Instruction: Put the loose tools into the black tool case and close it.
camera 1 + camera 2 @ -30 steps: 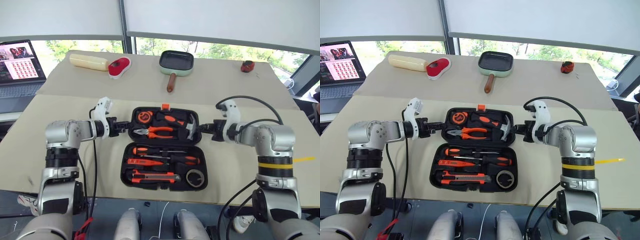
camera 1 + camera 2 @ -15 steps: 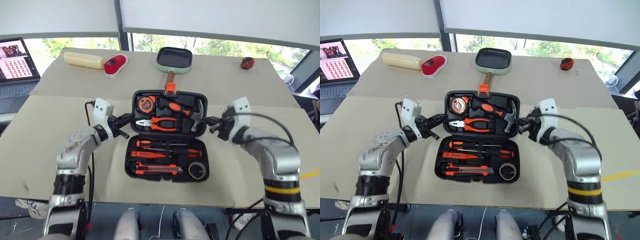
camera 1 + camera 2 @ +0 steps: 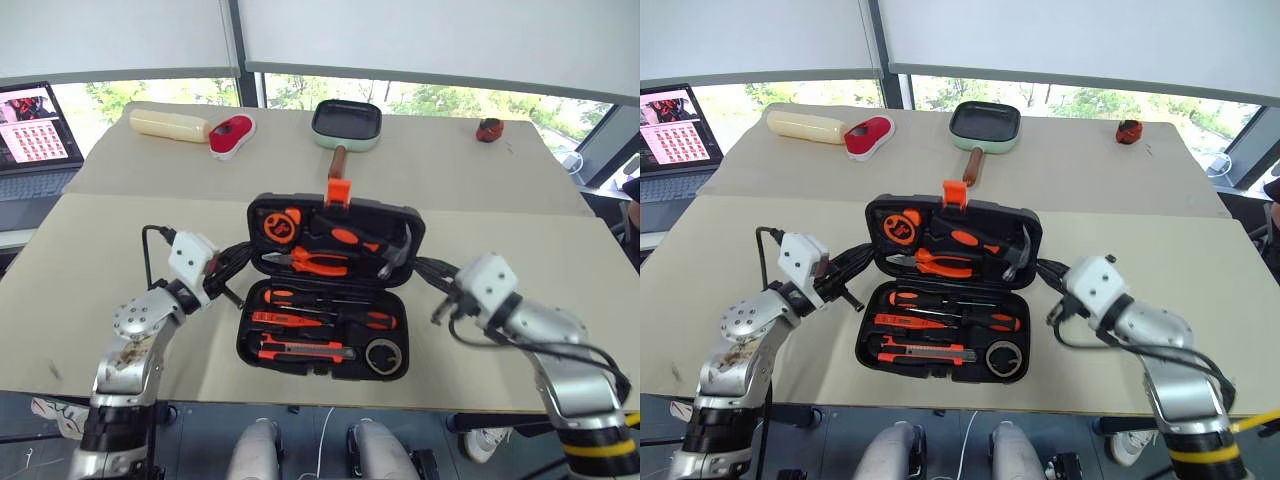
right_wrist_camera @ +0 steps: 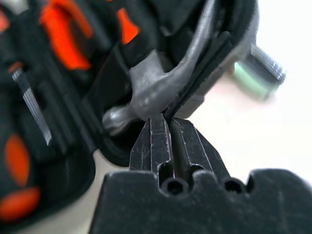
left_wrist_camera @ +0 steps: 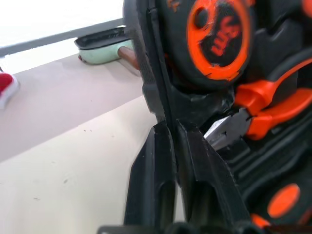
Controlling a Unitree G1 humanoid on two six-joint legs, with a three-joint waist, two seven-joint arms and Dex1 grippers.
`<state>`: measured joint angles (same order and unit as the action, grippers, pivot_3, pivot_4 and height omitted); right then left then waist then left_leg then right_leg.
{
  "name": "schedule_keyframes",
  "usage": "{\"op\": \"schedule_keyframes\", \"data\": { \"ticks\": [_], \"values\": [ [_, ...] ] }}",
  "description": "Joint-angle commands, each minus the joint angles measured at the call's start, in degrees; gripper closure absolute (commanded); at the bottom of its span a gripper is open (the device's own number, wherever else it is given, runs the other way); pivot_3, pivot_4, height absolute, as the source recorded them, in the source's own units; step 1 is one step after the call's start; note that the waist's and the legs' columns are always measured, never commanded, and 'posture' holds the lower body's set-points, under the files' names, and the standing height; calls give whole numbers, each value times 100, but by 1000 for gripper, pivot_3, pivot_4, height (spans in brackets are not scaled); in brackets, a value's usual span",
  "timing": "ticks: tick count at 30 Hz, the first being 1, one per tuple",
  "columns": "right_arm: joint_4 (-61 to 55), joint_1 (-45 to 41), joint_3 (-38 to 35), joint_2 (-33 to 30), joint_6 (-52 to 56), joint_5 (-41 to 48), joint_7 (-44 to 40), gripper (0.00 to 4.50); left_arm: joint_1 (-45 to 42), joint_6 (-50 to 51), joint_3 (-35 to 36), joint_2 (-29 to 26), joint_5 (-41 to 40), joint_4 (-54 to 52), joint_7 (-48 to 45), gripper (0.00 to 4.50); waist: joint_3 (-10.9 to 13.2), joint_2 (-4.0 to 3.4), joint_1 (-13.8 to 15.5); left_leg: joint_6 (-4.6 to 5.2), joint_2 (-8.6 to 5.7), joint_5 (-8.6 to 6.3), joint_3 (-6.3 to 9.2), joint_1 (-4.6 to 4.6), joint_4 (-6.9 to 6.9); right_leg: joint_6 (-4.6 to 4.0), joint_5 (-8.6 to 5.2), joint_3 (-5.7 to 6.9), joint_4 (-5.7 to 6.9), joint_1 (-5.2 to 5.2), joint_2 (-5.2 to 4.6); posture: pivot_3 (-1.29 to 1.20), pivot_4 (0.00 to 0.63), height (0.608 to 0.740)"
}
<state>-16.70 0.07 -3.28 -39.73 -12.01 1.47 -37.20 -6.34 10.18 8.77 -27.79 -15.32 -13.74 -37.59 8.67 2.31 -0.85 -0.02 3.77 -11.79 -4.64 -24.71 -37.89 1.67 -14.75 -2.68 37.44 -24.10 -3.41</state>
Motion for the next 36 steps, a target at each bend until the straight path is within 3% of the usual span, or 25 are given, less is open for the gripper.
{"op": "schedule_keyframes", "data": {
  "ticks": [1,4,7,8,12,14,15,16,19,24,26,30,36],
  "values": [
    [181,823,-673,-450,-2099,-549,13,3765,840,229,972,-308,-73,-447,285,2451,-1,-1,-4,0,1,0,-4,4,0,1,-1,-4,1,1,0,0,150,740],
    [121,1299,-913,-607,-2429,-434,-18,2847,1291,451,1300,-433,-221,-723,320,1304,0,3,-17,0,8,0,-12,19,5,-4,-4,-7,4,5,2,0,150,740],
    [-305,2076,-1174,-929,-1752,282,-534,1873,1597,1164,1750,-728,-751,-899,109,194,0,4,25,-9,9,5,-19,45,3,-6,-13,-10,9,27,-3,0,150,740],
    [-452,2317,-1226,-1044,-1492,479,-716,1550,1626,1359,1827,-858,-896,-887,-9,32,-1,6,49,-9,8,7,-18,47,3,-3,-14,-8,7,34,-5,0,150,740],
    [-1260,3440,-1155,-1670,-590,1477,-1753,2080,990,1350,1456,-1533,-897,-71,-730,0,-2,5,125,-11,15,5,-17,100,5,-34,-58,3,-16,92,-9,0,150,740],
    [-1496,3522,-865,-1921,-150,1562,-2027,2669,284,965,891,-1683,-572,605,-1034,532,-3,8,154,-12,19,4,-15,112,8,-32,-58,10,-24,96,-8,0,150,740],
    [-1563,3479,-793,-1971,-26,1564,-2104,3208,45,808,726,-1709,-463,843,-1124,777,-4,9,159,-26,20,-4,-17,125,8,-31,-57,10,-32,96,-9,0,150,740],
    [-1631,3363,-649,-2000,126,1568,-2144,3376,-296,704,465,-1695,-326,1134,-1230,997,-5,13,157,-33,16,-8,-18,133,8,-28,-57,10,-34,99,-10,0,150,740],
    [-1725,2913,-261,-1929,355,1525,-2216,4390,-1110,244,-174,-1579,49,1885,-1499,2043,-13,28,148,-23,17,-2,-23,125,8,-27,-46,9,-42,106,-10,0,150,740],
    [-1675,1753,663,-1464,976,1227,-2065,4500,-2346,-532,-1200,-1066,574,3061,-2086,3898,-14,32,143,-9,16,5,-18,85,7,-17,0,8,-41,91,4,0,150,740],
    [-1660,1463,851,-1302,1163,1136,-1993,4500,-2593,-736,-1449,-958,762,3366,-2252,4416,-14,32,141,-8,15,4,-17,81,7,-15,-4,8,-40,90,6,0,150,740],
    [-1605,967,1078,-1031,1563,888,-1777,4500,-2844,-981,-1867,-854,895,3611,-2820,4416,-14,33,106,-5,16,1,-16,69,7,-13,-5,7,-40,82,10,0,150,740],
    [-1057,232,839,-491,2018,534,-1103,4500,-2620,-544,-2151,-1094,584,2891,-3890,4416,-12,28,67,-6,16,2,-15,69,3,-13,-5,8,-34,82,9,0,150,740]
  ]
}}
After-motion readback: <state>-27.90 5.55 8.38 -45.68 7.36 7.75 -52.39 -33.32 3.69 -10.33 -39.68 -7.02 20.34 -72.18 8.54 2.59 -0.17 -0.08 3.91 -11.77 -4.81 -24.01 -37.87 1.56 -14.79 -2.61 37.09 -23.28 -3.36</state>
